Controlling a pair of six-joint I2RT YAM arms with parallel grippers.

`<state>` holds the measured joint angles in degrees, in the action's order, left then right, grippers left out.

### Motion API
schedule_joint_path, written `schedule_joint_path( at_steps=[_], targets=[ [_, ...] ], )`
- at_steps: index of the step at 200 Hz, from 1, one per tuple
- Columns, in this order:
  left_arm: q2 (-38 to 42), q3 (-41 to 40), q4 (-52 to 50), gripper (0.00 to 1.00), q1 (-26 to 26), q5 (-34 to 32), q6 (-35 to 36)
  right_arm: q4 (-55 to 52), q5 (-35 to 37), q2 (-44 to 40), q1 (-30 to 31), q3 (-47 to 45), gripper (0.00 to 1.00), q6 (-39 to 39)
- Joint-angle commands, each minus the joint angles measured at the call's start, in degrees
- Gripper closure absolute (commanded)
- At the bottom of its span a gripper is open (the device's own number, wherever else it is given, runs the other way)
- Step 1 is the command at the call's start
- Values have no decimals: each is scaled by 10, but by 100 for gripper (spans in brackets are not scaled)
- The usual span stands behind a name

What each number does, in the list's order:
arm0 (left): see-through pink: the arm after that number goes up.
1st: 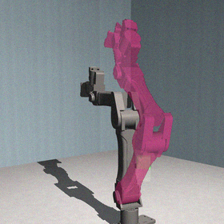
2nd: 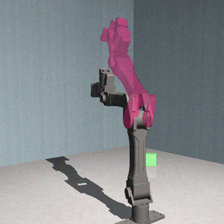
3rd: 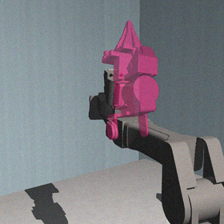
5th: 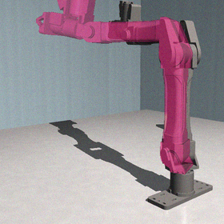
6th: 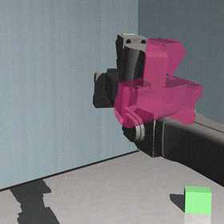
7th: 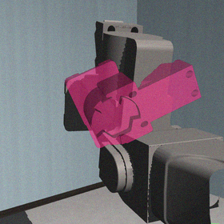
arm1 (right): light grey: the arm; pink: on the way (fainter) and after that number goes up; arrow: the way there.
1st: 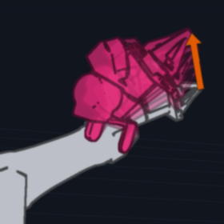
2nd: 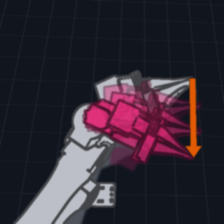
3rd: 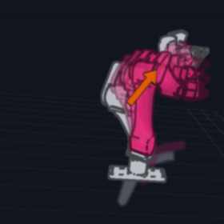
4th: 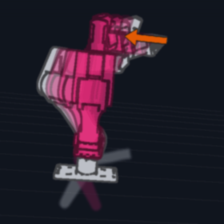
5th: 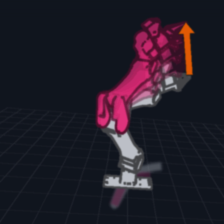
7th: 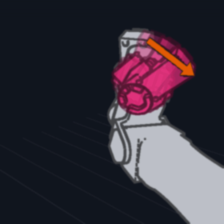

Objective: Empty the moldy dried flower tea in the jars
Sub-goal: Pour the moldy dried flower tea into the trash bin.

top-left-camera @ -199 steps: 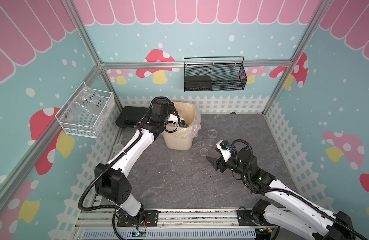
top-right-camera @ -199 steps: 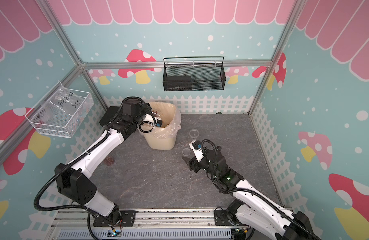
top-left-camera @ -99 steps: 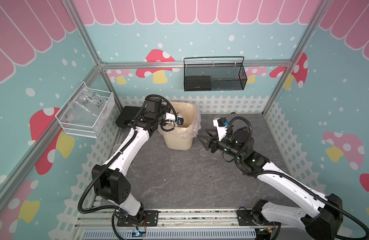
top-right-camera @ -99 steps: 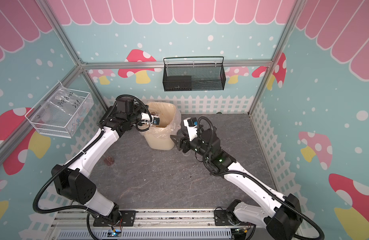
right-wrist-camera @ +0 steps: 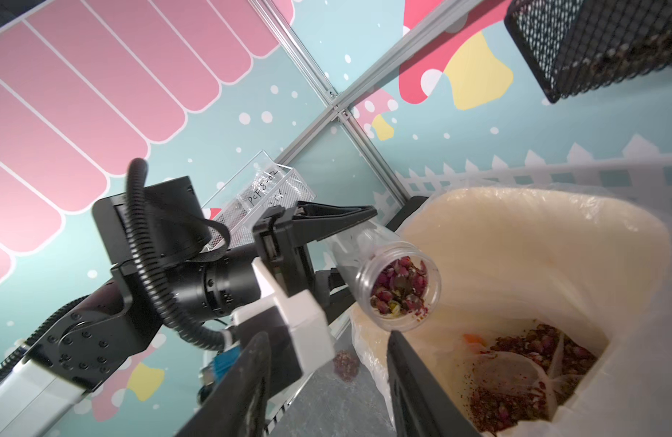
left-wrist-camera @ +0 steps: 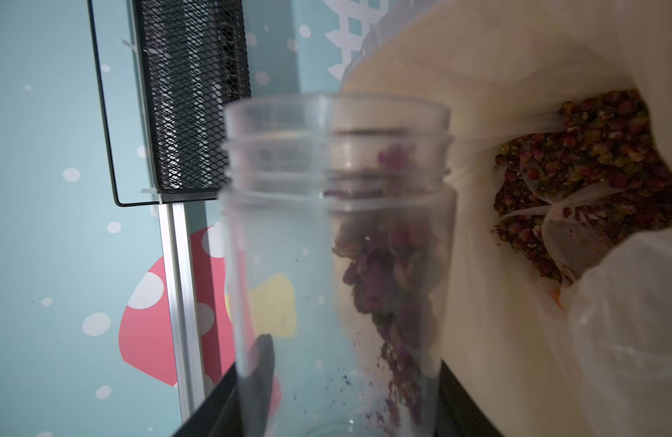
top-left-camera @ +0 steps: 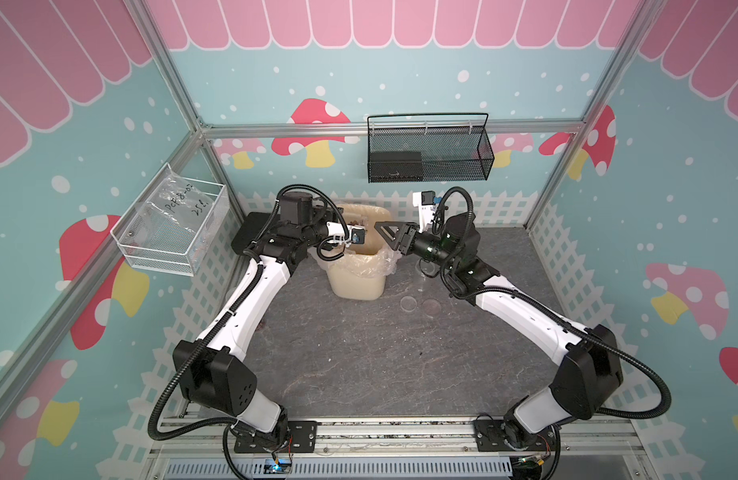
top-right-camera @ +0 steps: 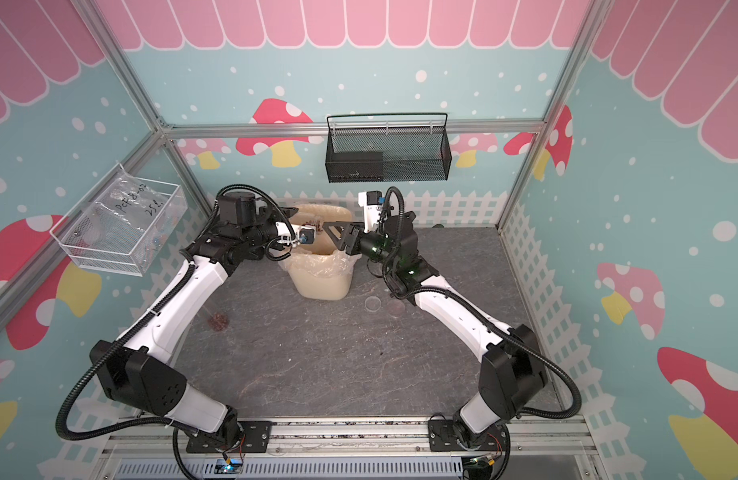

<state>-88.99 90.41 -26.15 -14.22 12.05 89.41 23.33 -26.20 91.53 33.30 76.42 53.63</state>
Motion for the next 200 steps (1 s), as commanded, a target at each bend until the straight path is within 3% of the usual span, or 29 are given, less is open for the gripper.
schedule_joint_path(
  at_steps=[1, 63, 114, 200],
  targets=[
    [14, -3, 11, 100, 4, 39, -21, 67, -62, 35, -1, 34, 50, 97],
    [20, -14, 21, 100, 3, 52, -27, 108, -83, 74, -2, 48, 51, 156],
    [27, -28, 31, 100, 3, 64, -28, 129, -93, 100, -1, 69, 60, 184],
    [29, -32, 37, 100, 3, 64, -54, 166, -106, 130, -2, 79, 100, 221]
  ],
)
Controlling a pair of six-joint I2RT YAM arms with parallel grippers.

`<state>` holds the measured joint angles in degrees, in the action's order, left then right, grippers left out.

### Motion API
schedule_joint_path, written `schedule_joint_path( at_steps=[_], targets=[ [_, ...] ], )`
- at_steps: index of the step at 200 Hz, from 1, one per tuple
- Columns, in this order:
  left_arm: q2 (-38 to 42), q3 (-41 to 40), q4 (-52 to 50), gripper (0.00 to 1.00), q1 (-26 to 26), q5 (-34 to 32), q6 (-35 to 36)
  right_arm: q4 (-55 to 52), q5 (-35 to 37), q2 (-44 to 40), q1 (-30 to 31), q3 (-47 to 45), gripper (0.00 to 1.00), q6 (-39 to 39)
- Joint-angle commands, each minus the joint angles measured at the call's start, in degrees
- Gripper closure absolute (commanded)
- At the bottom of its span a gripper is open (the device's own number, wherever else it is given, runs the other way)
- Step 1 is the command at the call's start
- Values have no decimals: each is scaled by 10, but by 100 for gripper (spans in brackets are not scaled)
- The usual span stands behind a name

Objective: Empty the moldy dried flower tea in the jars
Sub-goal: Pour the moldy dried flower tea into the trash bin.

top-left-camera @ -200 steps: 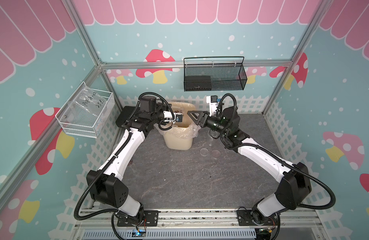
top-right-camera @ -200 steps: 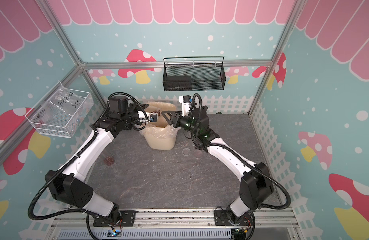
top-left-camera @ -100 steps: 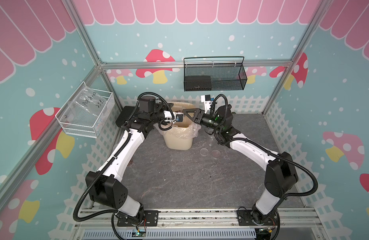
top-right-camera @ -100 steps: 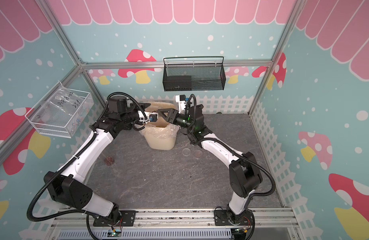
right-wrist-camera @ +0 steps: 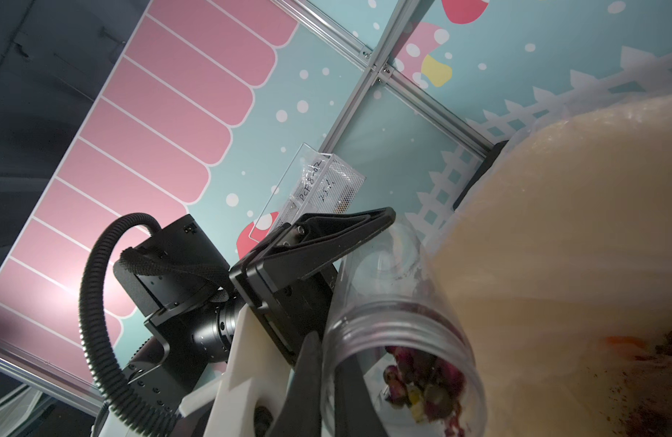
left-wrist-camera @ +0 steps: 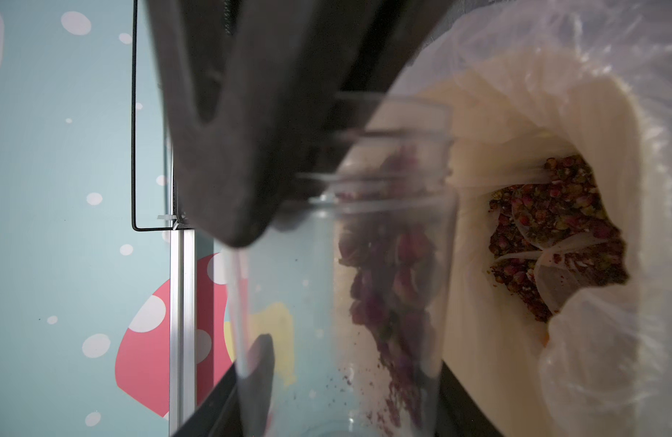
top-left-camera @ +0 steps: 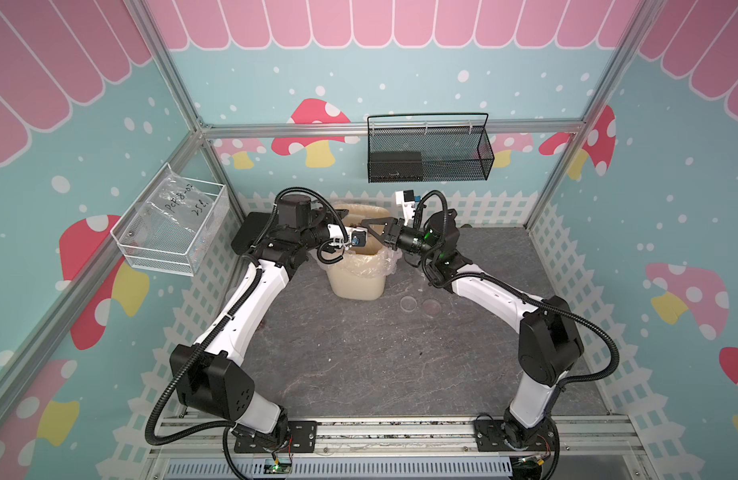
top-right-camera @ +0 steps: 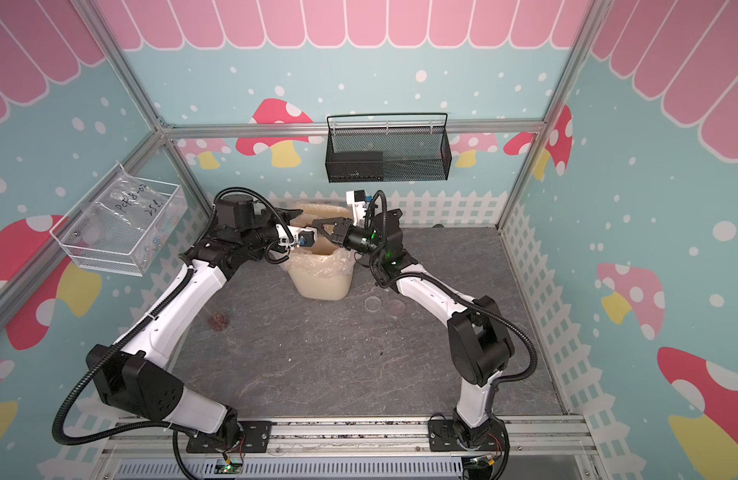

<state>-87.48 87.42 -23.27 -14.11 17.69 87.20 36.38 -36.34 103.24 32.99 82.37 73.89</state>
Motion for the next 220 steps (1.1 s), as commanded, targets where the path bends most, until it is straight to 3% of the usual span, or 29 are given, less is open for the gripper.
schedule_joint_path(
  at_steps=[1, 12, 34, 53, 93, 142, 167, 220],
  targets=[
    [13, -2, 9, 100, 2, 8, -34, 36, -5, 13, 2, 21, 100, 19],
    [14, -1, 16, 99, 2, 4, -49, 38, -8, 19, 2, 26, 100, 16],
    [18, -11, 43, 83, 3, -4, -71, 50, -9, 29, 1, 33, 100, 16],
    [21, -21, 62, 53, 5, -9, -87, 64, -10, 34, 1, 35, 100, 16],
    [36, -44, 122, 18, 16, -8, -161, 92, 5, 35, 1, 34, 100, 16],
    [81, -90, 220, 1, 33, 24, -293, 142, 25, 36, 1, 26, 100, 32],
    [124, -129, 288, 1, 32, 21, -438, 154, 39, 36, 1, 22, 100, 33],
    [200, -175, 291, 1, 30, -103, -964, 199, 42, 49, 1, 10, 100, 56]
  ],
)
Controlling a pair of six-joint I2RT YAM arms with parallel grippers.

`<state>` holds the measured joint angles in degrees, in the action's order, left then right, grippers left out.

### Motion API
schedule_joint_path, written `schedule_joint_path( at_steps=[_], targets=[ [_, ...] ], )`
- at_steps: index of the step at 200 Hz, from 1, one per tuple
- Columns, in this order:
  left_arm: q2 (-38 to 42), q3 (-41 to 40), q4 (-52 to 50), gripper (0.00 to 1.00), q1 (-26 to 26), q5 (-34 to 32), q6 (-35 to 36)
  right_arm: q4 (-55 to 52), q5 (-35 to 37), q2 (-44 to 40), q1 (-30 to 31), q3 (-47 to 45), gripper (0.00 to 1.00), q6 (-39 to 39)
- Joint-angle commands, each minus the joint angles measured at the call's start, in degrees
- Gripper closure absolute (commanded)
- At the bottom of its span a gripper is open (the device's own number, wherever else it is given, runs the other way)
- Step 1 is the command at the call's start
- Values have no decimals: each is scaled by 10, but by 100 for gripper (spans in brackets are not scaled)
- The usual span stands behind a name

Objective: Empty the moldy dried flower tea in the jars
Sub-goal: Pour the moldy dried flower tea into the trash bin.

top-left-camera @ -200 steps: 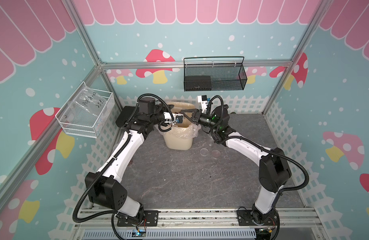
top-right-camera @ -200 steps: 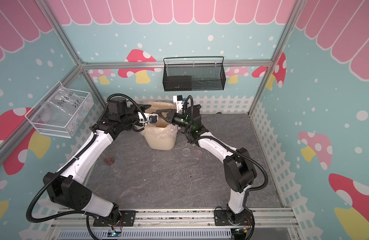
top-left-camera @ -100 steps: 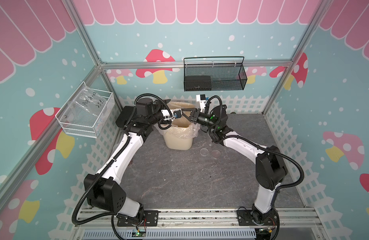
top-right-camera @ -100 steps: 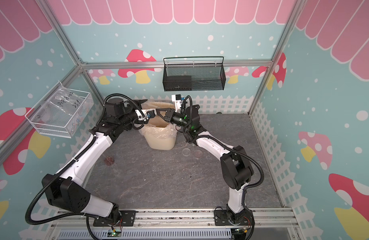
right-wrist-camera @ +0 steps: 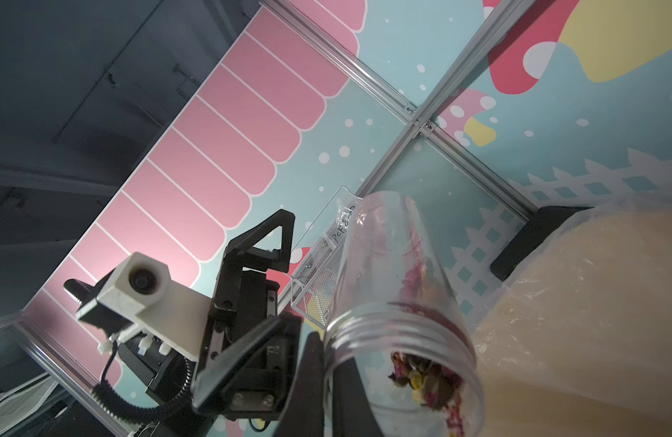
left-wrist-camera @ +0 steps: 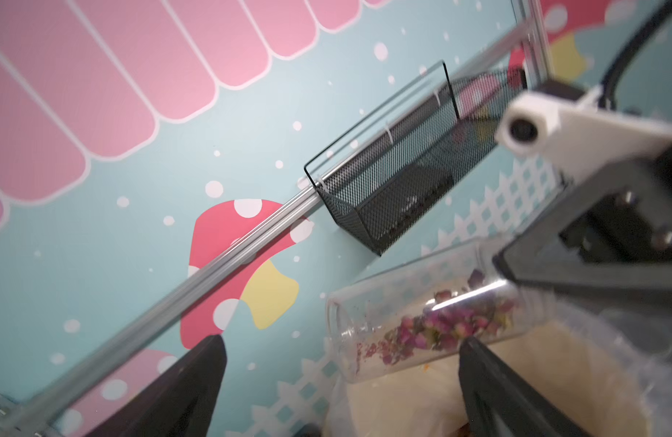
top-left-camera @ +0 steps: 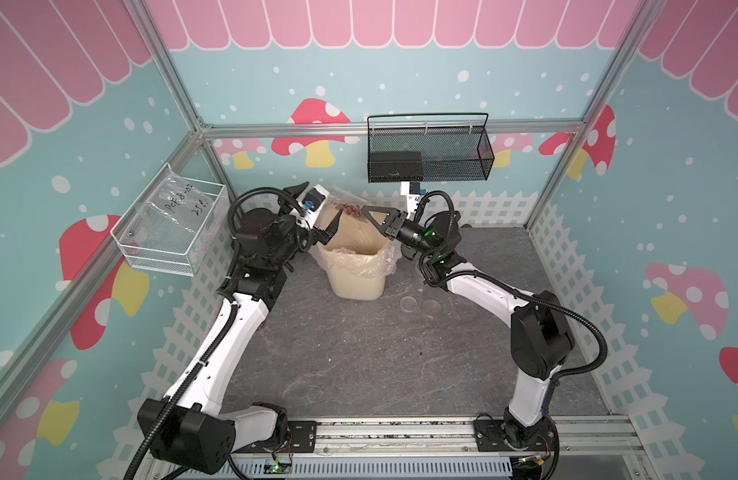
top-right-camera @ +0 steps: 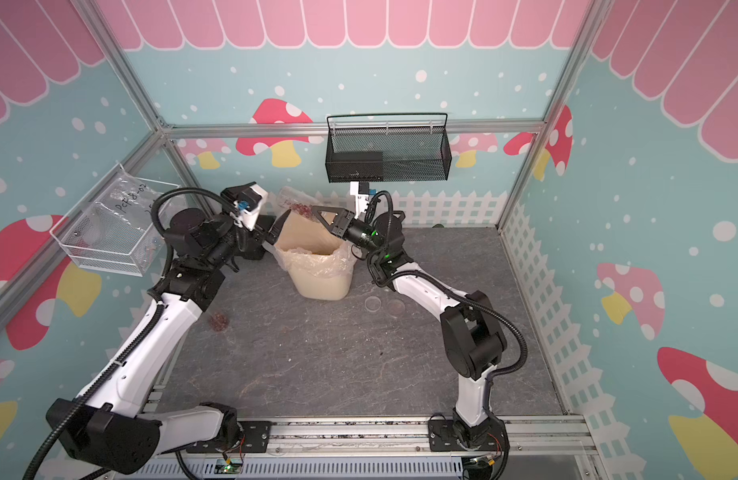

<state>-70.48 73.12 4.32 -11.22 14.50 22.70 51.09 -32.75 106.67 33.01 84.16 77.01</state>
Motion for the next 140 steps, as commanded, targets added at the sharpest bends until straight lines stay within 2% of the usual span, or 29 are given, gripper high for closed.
schedule_joint_path(
  at_steps=[1, 19, 34, 62, 102, 140],
  targets=[
    [31, -33, 13, 1, 2, -75, -330, 52, 6, 15, 1, -9, 100, 25],
    [40, -33, -61, 1, 3, -134, -503, 57, 6, 17, 1, -14, 100, 27],
    [29, -15, -118, 1, 6, -116, -610, 58, 5, 17, 1, -15, 100, 27],
    [-7, 5, -135, 1, 6, -49, -772, 63, 6, 17, 1, -18, 100, 29],
    [-56, 25, -120, 1, 7, -14, -870, 83, 0, 41, 3, -13, 100, 52],
    [-90, 20, -45, 1, 7, 15, -941, 82, -2, 47, 8, -11, 100, 52]
  ],
)
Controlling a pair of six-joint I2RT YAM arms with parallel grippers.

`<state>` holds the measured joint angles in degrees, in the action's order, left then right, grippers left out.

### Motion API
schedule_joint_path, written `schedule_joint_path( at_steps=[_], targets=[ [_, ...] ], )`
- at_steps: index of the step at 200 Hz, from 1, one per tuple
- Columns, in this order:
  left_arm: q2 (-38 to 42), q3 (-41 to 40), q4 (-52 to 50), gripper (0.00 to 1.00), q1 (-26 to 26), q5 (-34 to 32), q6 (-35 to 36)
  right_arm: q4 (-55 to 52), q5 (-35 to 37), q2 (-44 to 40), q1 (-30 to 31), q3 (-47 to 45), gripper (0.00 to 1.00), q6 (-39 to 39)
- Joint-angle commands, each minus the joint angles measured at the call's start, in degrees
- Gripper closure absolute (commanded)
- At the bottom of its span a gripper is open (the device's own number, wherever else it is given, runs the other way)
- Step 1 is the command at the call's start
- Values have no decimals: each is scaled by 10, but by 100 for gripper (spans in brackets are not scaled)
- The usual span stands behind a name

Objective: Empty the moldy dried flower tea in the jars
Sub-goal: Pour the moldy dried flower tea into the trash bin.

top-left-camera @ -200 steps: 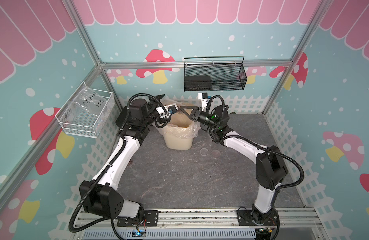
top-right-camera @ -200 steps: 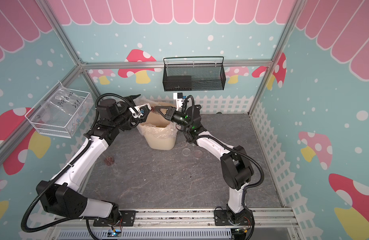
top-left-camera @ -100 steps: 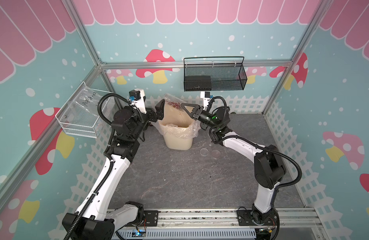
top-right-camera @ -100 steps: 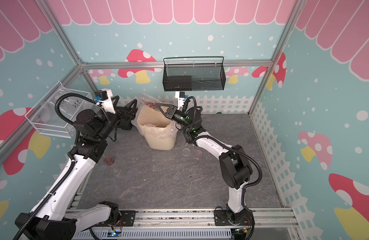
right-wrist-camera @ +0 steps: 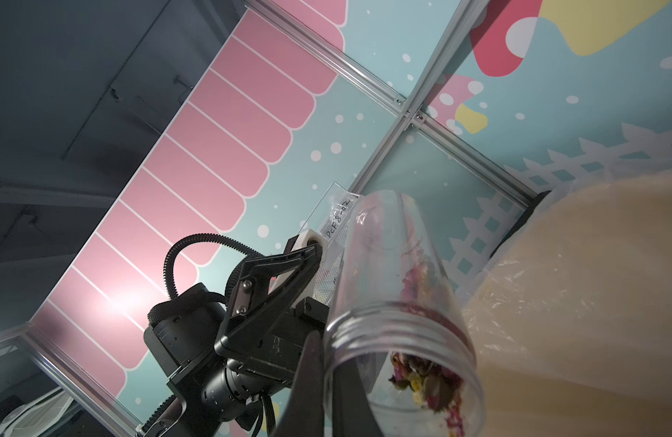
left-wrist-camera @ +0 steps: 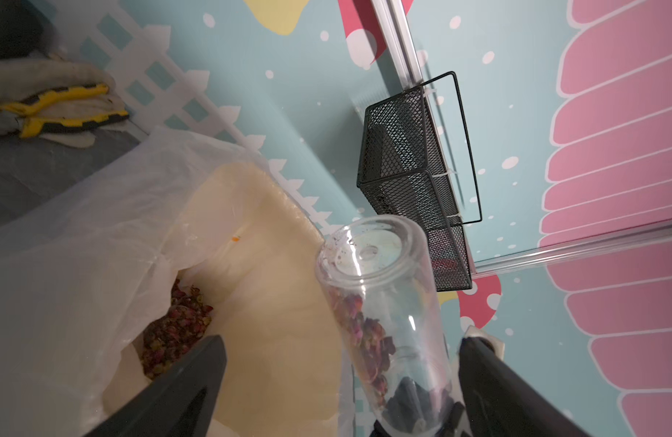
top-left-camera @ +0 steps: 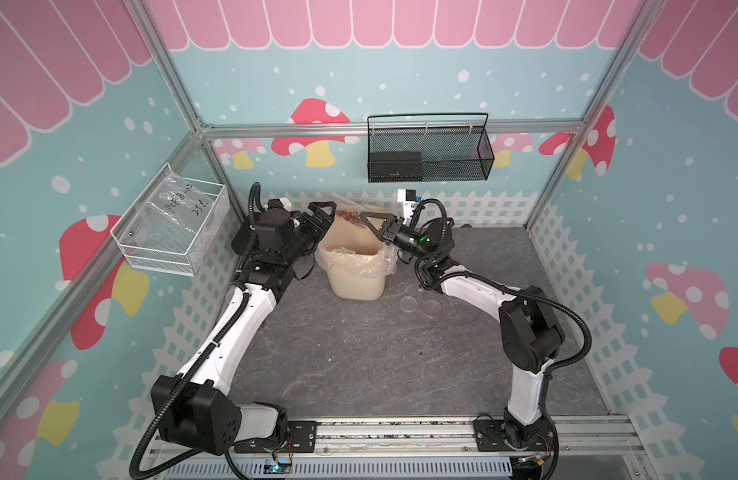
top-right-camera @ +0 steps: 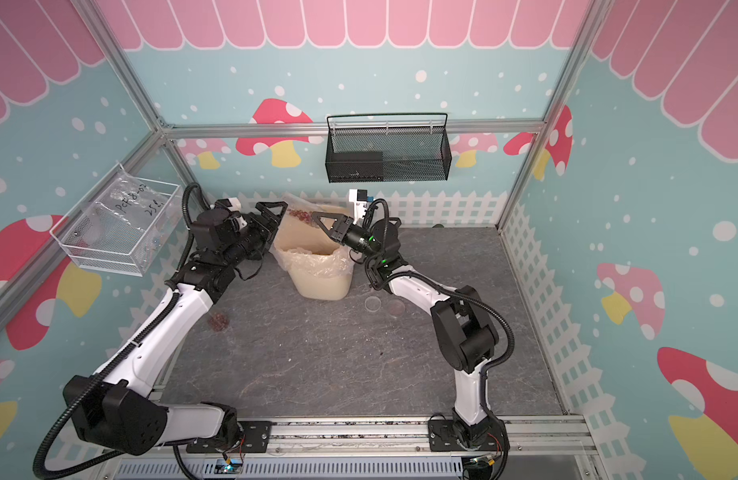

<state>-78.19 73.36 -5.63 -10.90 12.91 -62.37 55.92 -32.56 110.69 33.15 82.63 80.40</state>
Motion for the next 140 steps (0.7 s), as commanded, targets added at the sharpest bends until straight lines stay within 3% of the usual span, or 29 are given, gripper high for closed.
schedule_joint_path(
  at_steps=[1, 35, 63, 140],
  targets=[
    [-14, 18, 57, 1, 3, 32, -92, 34, -6, 7, 8, 4, 100, 18],
    [-51, 35, 92, 1, 4, 57, -132, 36, -10, 11, 16, 10, 100, 17],
    [-76, 52, 107, 7, 5, 70, -151, 46, -14, 17, 20, 13, 100, 23],
    [-96, 32, 174, 51, 5, 72, -176, 58, -4, 18, 20, 8, 98, 19]
  ],
)
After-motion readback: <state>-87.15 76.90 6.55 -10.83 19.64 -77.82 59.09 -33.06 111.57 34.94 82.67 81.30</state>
